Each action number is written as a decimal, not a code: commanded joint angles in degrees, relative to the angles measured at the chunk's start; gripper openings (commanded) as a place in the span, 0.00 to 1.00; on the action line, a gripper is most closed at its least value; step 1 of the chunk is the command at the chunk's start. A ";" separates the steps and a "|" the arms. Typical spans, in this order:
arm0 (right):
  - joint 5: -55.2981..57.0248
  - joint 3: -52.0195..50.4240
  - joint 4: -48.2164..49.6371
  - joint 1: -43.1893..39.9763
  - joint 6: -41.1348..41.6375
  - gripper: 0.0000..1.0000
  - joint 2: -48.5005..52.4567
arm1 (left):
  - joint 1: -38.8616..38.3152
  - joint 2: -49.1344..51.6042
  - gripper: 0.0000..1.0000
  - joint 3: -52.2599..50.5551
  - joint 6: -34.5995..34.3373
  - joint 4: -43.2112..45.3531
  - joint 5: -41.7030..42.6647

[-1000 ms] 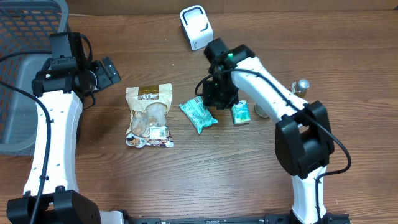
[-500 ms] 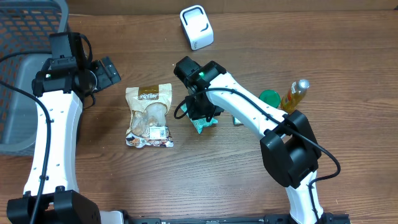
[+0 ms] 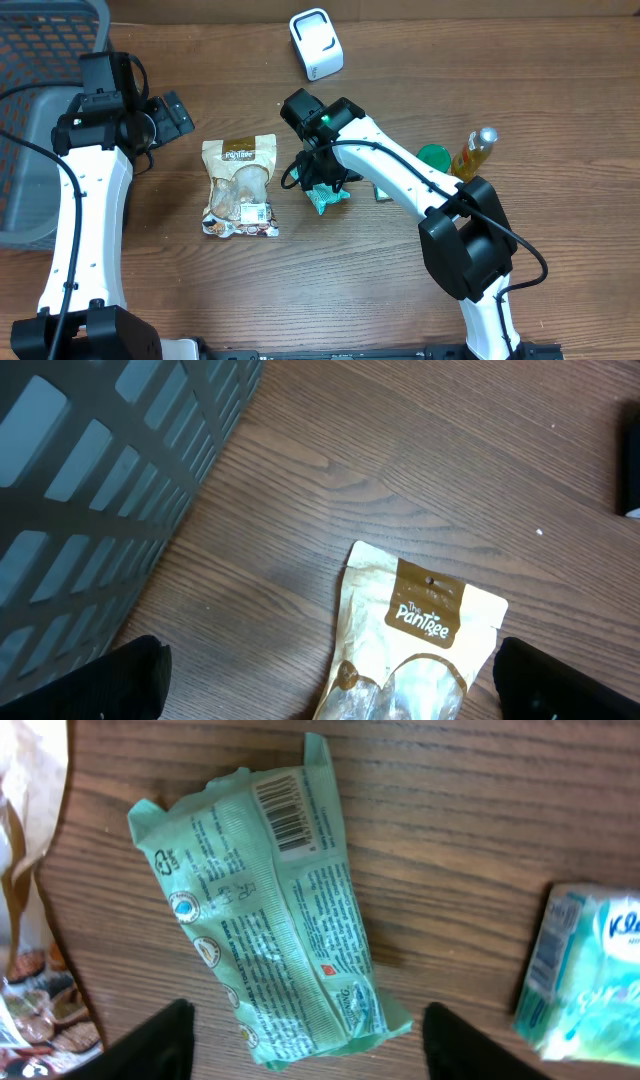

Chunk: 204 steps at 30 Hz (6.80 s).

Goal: Scan the item barcode

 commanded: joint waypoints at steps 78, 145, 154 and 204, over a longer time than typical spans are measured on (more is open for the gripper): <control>-8.63 -0.24 4.48 0.48 -1.62 0.57 -0.79 | 0.48 0.28 1.00 0.44 0.20 0.24 -0.33; -3.63 -6.64 8.02 0.48 -1.18 0.45 -0.81 | 0.48 0.28 1.00 0.44 0.20 0.24 -0.33; -3.63 -2.19 6.43 0.48 -1.16 0.50 -0.79 | 0.48 0.28 0.99 0.44 0.22 0.24 -0.33; 1.11 -7.63 17.70 0.55 1.44 0.36 0.94 | 0.48 0.28 0.99 0.44 0.20 0.24 -0.33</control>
